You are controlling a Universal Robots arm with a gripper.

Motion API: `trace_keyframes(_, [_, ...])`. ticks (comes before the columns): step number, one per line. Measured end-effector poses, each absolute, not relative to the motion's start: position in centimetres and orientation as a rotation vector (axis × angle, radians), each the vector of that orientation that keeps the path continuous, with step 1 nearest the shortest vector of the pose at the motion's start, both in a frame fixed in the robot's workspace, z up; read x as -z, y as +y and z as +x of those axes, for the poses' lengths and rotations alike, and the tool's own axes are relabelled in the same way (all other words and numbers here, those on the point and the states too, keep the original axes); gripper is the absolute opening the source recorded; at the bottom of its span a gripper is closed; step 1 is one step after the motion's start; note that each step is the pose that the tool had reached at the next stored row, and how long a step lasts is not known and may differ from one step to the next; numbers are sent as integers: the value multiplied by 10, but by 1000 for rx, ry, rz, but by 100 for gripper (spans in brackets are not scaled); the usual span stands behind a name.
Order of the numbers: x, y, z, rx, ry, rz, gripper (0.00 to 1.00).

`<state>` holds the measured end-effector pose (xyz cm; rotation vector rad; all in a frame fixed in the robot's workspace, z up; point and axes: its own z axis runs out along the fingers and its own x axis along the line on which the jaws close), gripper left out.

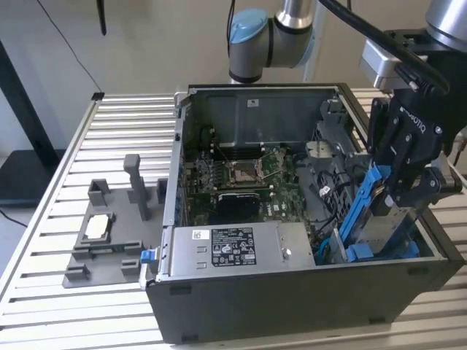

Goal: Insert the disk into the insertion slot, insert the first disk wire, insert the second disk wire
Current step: 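Insert the disk into the insertion slot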

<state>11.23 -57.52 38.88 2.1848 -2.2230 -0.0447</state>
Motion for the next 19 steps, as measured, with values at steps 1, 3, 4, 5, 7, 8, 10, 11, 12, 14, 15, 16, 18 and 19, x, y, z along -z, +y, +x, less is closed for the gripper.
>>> trace_keyframes(1, [-389,-575,112,45,-2223,2184,33])
trace_keyframes(3, [-389,-575,111,45,-2223,2185,34])
trace_keyframes(4, [-389,-575,110,45,-2223,2185,40])
trace_keyframes(5, [-389,-575,110,45,-2223,2185,40])
trace_keyframes(7, [-389,-575,109,45,-2223,2185,40])
trace_keyframes(8, [-389,-575,109,44,-2223,2185,40])
trace_keyframes(10, [-389,-574,108,43,-2225,2187,40])
trace_keyframes(11, [-389,-574,107,43,-2225,2187,40])
trace_keyframes(12, [-389,-574,107,43,-2226,2187,40])
trace_keyframes(14, [-389,-574,106,43,-2226,2188,48])
trace_keyframes(15, [-389,-574,106,43,-2225,2188,48])
trace_keyframes(16, [-389,-574,106,43,-2226,2187,55])
trace_keyframes(18, [-389,-574,105,43,-2225,2188,55])
trace_keyframes(19, [-389,-574,105,43,-2226,2187,55])
